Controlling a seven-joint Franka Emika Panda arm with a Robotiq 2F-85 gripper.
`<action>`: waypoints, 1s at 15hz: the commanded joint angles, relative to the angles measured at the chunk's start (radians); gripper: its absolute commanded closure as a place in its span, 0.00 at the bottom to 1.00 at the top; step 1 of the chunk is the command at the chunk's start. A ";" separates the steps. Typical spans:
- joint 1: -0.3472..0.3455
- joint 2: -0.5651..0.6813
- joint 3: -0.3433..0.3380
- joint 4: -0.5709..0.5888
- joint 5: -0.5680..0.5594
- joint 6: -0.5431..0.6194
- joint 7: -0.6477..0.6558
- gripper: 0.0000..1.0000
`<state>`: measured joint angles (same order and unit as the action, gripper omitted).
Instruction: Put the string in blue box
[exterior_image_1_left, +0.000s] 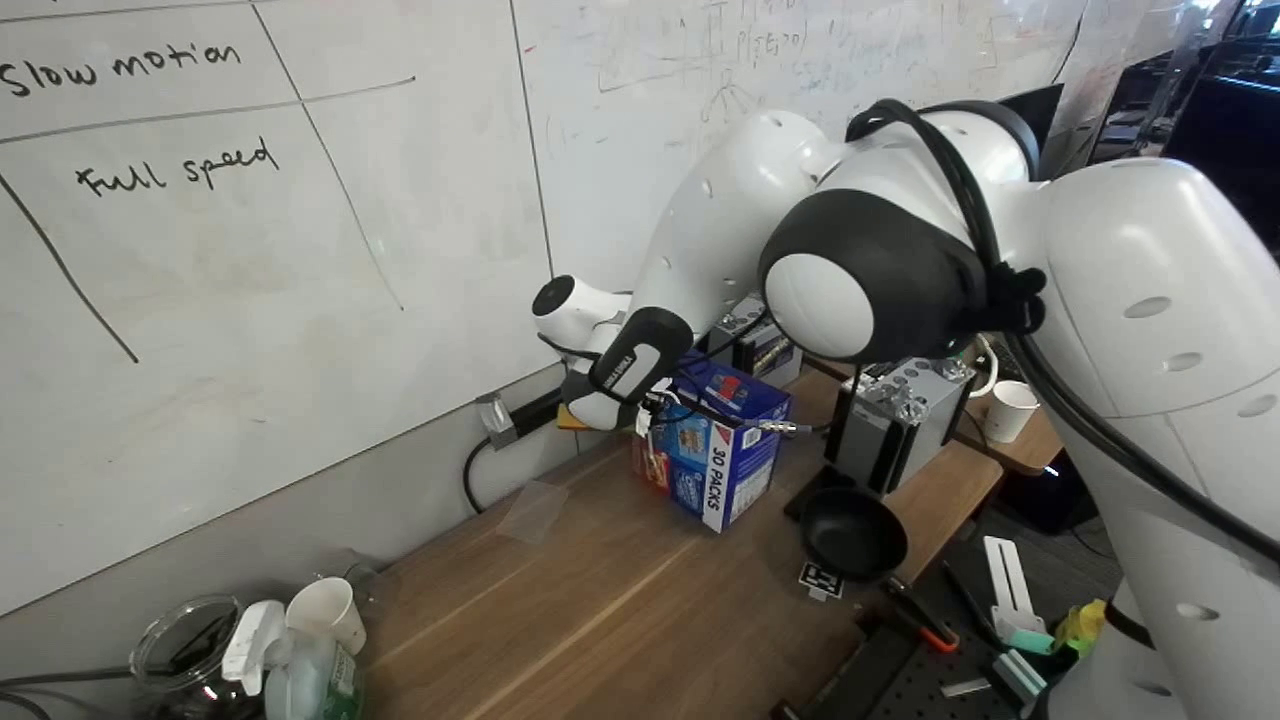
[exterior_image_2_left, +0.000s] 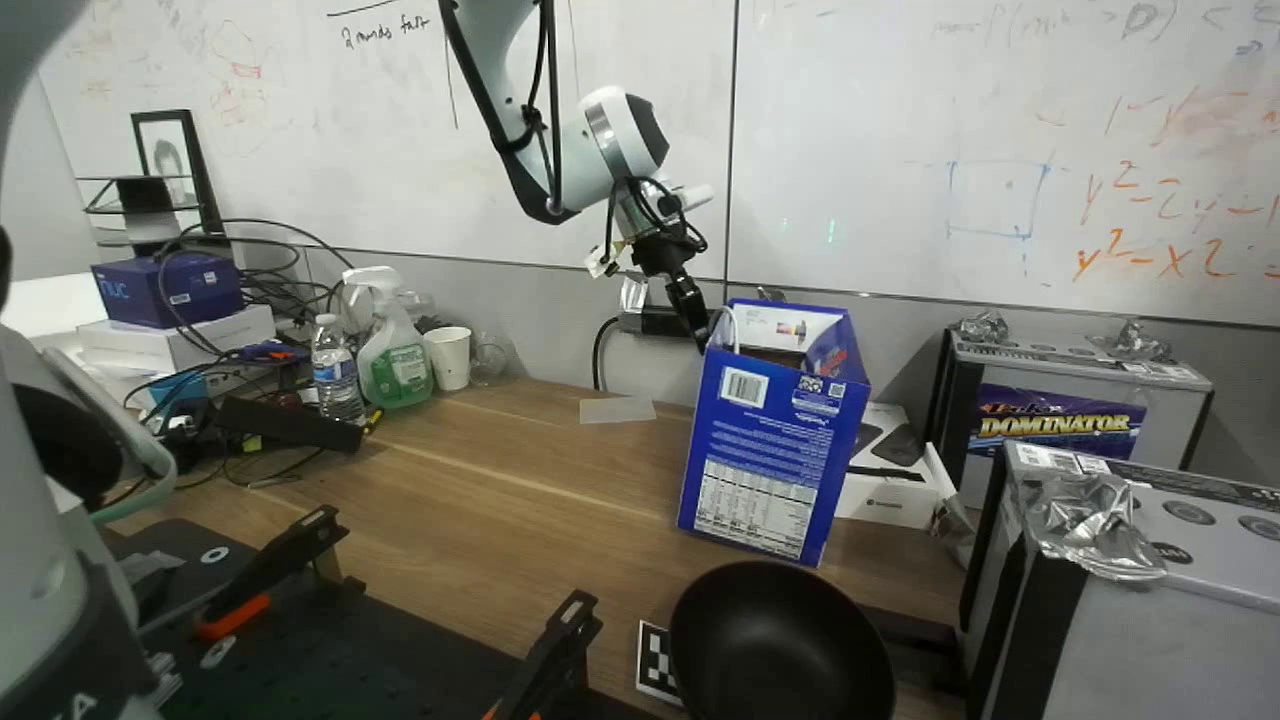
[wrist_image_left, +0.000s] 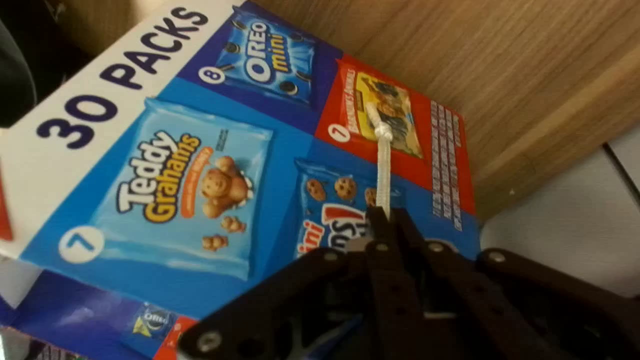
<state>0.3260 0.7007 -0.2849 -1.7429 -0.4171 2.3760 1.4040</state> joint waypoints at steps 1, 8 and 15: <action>0.024 -0.123 -0.033 -0.048 -0.090 -0.030 0.052 0.94; -0.020 -0.304 -0.004 -0.120 -0.267 -0.112 0.167 0.93; -0.133 -0.340 0.079 -0.200 -0.273 -0.110 0.161 0.94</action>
<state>0.2473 0.3876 -0.2493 -1.8979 -0.6781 2.2619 1.5540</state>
